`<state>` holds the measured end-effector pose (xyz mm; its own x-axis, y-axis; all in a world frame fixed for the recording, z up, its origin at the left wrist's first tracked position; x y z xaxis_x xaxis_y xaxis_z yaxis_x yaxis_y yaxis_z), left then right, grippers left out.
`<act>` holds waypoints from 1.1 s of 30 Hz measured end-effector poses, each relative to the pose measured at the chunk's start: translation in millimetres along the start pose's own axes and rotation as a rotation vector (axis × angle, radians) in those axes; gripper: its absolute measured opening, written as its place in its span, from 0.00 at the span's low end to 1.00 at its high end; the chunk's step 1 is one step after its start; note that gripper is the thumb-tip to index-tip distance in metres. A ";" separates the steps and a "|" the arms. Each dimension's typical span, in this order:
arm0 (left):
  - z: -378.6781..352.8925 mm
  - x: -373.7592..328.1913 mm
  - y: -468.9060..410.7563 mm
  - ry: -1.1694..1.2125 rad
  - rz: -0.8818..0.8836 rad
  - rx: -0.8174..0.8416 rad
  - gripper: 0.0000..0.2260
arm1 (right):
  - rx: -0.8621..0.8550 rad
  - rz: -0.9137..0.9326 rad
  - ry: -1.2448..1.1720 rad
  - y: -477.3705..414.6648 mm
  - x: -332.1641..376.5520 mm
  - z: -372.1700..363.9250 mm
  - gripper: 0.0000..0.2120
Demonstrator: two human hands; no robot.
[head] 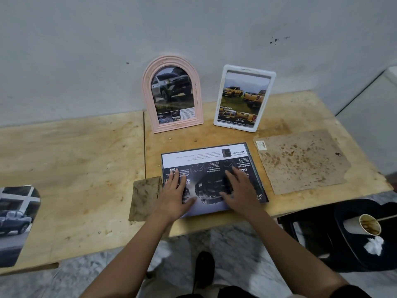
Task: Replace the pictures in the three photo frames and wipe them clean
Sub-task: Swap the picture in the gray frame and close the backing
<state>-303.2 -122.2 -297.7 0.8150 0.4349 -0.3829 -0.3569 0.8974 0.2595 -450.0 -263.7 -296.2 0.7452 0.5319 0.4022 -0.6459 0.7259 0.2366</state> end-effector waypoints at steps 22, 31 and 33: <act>-10.0 1.9 2.3 -0.007 0.039 0.060 0.43 | 0.173 -0.063 0.039 2.0 -16.6 -8.2 0.53; -7.4 0.0 2.1 -0.007 0.029 0.050 0.44 | 0.218 -0.017 0.069 -5.6 -16.9 -1.7 0.49; -7.4 -0.3 0.4 -0.012 0.026 0.061 0.45 | 0.246 0.015 0.087 -4.9 -12.4 -0.8 0.46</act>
<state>-306.9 -121.3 -304.1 0.8113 0.4570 -0.3646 -0.3502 0.8793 0.3228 -455.9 -273.5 -303.1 0.7400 0.5847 0.3325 -0.6698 0.5956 0.4435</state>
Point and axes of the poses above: each hand's wrist, its own y-axis away from the middle knuckle, its own z-axis out of the back of the hand, x = y × z, the point moved 9 cm from there along -y, towards the middle knuckle, and after that the axes turned 6 degrees about -z, right-handed, at the moved point
